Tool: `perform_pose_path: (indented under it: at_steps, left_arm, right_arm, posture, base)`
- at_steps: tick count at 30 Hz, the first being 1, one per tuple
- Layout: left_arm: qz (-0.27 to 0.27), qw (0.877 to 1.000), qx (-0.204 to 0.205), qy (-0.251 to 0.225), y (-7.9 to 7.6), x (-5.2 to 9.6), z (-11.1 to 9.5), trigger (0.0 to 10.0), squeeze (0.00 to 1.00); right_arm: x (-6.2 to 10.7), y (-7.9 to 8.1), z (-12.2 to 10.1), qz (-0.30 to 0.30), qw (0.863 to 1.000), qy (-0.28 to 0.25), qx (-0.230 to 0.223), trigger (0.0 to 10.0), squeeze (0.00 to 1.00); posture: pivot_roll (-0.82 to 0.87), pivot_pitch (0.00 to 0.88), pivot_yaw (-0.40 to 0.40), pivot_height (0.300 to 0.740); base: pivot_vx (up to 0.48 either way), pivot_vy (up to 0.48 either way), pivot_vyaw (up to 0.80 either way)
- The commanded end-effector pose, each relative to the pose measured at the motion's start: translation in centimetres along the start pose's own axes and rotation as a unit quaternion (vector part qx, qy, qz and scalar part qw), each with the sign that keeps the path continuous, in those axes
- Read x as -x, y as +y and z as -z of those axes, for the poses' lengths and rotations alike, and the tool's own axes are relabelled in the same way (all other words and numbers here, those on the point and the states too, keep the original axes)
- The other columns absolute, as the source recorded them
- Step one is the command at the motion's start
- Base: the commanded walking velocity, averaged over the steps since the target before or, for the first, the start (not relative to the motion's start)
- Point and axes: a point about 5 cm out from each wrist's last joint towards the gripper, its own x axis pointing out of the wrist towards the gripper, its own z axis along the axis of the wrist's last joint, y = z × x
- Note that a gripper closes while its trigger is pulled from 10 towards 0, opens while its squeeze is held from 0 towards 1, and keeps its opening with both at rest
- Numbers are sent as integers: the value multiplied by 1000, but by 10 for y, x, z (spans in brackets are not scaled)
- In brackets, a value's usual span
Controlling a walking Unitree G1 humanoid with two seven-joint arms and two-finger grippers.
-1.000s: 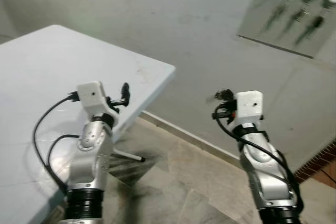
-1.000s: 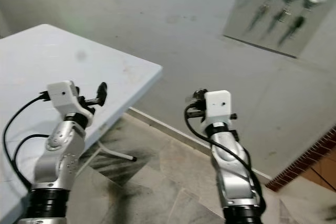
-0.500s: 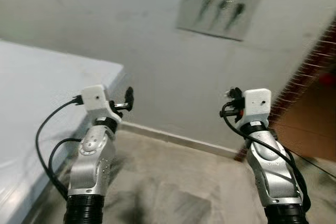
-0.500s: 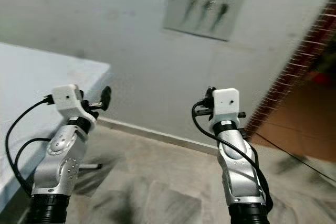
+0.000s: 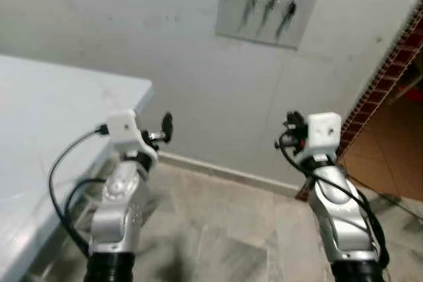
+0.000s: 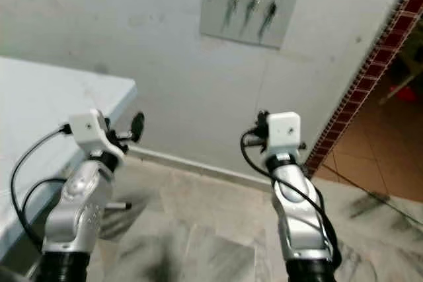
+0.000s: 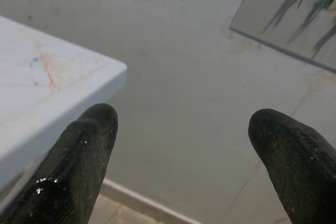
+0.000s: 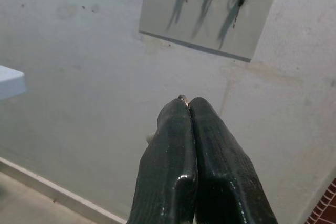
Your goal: Hang keys on a hook
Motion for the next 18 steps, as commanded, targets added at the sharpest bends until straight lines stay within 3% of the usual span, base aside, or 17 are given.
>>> perform_pose_path:
  at_steps: [1,18]
  left_arm:
    - [7,1000,-5,-1,-3,-1,-3,10000,0]
    - [6,1000,7,-5,-1,-2,-6,10000,0]
  right_arm:
    - [-1,-1,-6,3,1000,-11,-2,10000,0]
    - [0,-1,-8,-5,1000,-18,3,10000,0]
  posture:
    - [35,38,-54,732]
    - [36,28,-58,732]
  base:
    - [251,0,0]
    - [297,0,0]
